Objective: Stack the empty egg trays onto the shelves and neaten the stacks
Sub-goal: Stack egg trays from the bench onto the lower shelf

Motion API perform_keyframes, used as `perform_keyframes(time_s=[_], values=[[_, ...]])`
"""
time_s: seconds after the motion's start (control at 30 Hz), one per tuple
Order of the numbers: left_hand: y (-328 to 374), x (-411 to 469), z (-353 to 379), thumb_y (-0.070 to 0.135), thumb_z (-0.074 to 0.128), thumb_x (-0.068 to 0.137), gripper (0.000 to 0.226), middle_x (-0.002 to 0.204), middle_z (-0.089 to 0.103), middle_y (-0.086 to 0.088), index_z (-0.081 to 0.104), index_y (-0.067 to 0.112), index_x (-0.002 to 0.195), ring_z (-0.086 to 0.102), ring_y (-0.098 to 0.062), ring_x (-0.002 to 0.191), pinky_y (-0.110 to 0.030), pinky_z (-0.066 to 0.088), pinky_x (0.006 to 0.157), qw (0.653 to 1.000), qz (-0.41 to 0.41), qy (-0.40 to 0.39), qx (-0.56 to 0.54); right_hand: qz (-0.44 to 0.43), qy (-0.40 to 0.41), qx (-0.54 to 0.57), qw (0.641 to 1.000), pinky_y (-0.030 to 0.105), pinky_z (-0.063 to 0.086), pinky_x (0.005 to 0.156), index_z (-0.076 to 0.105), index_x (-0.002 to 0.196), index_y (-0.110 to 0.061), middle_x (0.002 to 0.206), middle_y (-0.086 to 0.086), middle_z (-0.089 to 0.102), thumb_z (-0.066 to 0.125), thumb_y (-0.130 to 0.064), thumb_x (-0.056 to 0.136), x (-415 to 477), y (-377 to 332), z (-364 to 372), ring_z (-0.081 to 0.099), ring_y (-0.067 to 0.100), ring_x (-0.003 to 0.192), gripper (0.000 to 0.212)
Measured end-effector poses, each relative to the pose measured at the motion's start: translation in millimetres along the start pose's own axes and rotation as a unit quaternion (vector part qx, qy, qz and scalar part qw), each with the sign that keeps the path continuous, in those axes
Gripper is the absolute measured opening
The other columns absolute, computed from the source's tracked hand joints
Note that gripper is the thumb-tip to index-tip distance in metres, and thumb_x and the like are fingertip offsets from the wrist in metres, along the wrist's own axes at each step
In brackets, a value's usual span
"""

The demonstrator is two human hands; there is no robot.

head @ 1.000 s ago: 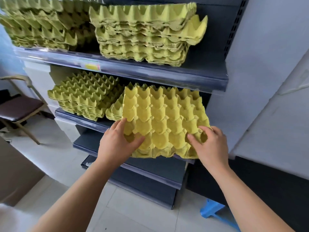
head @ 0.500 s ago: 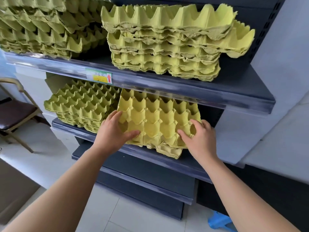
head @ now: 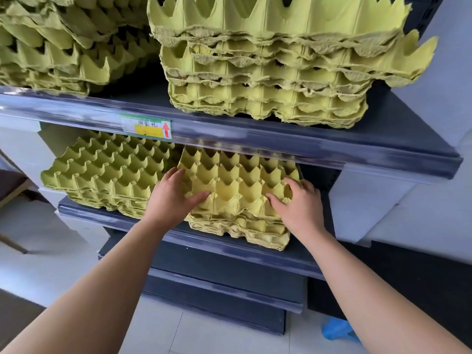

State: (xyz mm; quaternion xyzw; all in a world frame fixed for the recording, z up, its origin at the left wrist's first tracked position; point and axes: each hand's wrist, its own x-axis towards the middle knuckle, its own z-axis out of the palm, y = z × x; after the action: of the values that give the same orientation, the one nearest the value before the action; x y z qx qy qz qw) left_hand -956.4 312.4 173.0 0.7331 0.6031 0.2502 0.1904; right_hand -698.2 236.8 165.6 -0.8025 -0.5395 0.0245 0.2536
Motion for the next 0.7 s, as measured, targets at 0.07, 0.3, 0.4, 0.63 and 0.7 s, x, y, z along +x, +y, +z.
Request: perform_keyframes(time_s=[0.07, 0.3, 0.4, 0.63, 0.7], values=[[-2.9, 5.0, -2.6, 0.061, 0.07, 0.07, 0.091, 0.133, 0.054, -0.008, 0.045, 0.004, 0.136, 0.049, -0.024, 0.124, -0.043, 0.044, 0.1, 1.0, 0.022, -0.011, 0.003, 0.009, -0.001, -0.006, 1.0, 0.041, 0.045, 0.093, 0.053, 0.132, -0.021, 0.134, 0.016, 0.05, 0.06, -0.057, 0.082, -0.8, -4.3, 1.4, 0.047, 0.036, 0.119, 0.063], [-17.4, 16.6, -12.8, 0.088, 0.036, 0.069, 0.099, 0.139, 0.046, -0.012, 0.051, 0.01, 0.128, 0.044, -0.028, 0.126, -0.042, 0.043, 0.099, 0.99, 0.069, -0.094, 0.081, 0.04, -0.007, -0.04, 0.998, 0.042, 0.047, 0.093, 0.052, 0.134, -0.021, 0.133, 0.016, 0.052, 0.057, -0.056, 0.084, -7.9, -19.1, -1.4, 0.048, 0.037, 0.118, 0.061], [-25.9, 20.1, -8.0, 0.093, 0.021, 0.067, 0.105, 0.132, 0.047, -0.015, 0.051, 0.01, 0.123, 0.044, -0.033, 0.121, -0.046, 0.043, 0.098, 0.986, 0.095, -0.092, 0.104, 0.056, 0.001, -0.07, 0.996, 0.043, 0.045, 0.095, 0.051, 0.135, -0.019, 0.136, 0.018, 0.049, 0.056, -0.051, 0.088, -14.1, -26.3, -3.7, 0.047, 0.039, 0.12, 0.058], [-13.7, 1.4, -31.2, 0.059, 0.044, 0.089, 0.065, 0.145, 0.041, -0.012, 0.049, 0.011, 0.133, 0.036, -0.035, 0.131, -0.043, 0.033, 0.107, 0.97, 0.193, -0.049, 0.143, 0.043, 0.039, -0.064, 0.996, 0.039, 0.043, 0.099, 0.06, 0.126, -0.012, 0.14, 0.011, 0.049, 0.054, -0.032, 0.093, -45.8, -51.0, -16.8, 0.047, 0.03, 0.125, 0.039], [-10.0, -5.4, -39.9, 0.053, 0.048, 0.091, 0.06, 0.142, 0.048, -0.009, 0.052, 0.011, 0.134, 0.04, -0.032, 0.129, -0.041, 0.035, 0.106, 0.961, 0.23, -0.038, 0.149, 0.023, 0.043, -0.067, 0.997, 0.037, 0.042, 0.099, 0.063, 0.122, -0.012, 0.138, 0.007, 0.053, 0.055, -0.028, 0.093, -57.5, -61.4, -23.3, 0.049, 0.026, 0.124, 0.034]])
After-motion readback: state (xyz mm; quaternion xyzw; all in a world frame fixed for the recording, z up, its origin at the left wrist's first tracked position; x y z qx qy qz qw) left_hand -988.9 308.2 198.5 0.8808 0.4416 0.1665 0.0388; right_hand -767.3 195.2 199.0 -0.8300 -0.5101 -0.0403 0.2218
